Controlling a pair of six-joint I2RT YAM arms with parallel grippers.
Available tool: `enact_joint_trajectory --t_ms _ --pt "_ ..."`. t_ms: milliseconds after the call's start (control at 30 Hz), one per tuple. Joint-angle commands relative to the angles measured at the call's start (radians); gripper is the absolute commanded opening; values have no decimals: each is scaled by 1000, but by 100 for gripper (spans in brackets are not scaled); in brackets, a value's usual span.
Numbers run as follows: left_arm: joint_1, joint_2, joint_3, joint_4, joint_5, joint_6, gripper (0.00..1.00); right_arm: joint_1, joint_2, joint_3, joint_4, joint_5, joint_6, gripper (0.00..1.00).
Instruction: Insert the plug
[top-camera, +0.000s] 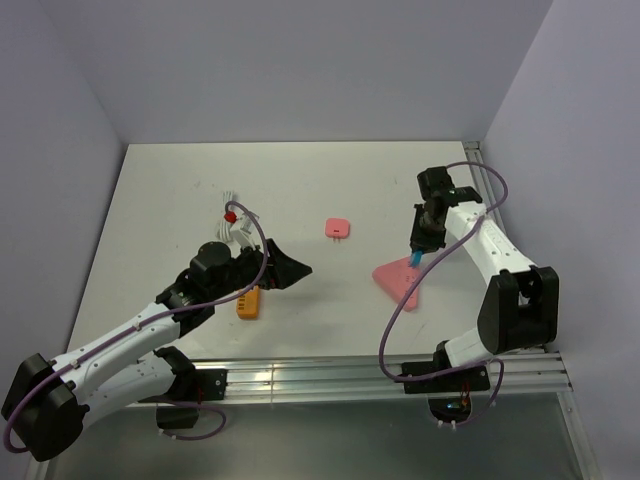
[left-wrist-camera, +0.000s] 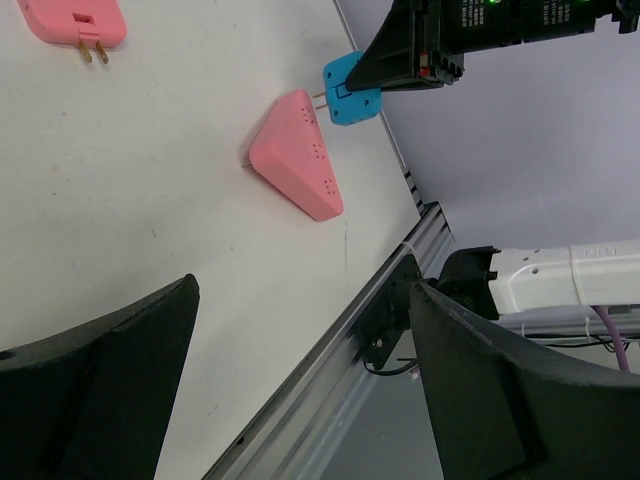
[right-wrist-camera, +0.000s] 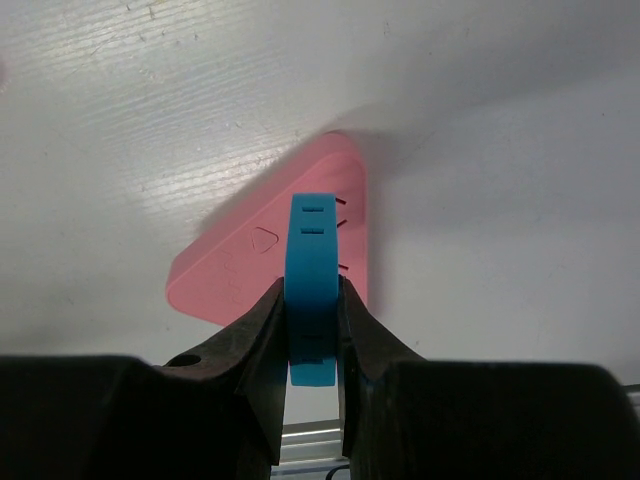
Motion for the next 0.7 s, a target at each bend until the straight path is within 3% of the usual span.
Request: enact_joint_trajectory --t_ms 0,667 --pt "-4 -2 20 46 13 8 91 -2 -43 7 -20 19 1 0" --pt "-6 -5 15 46 14 8 91 6 17 -56 60 2 3 0"
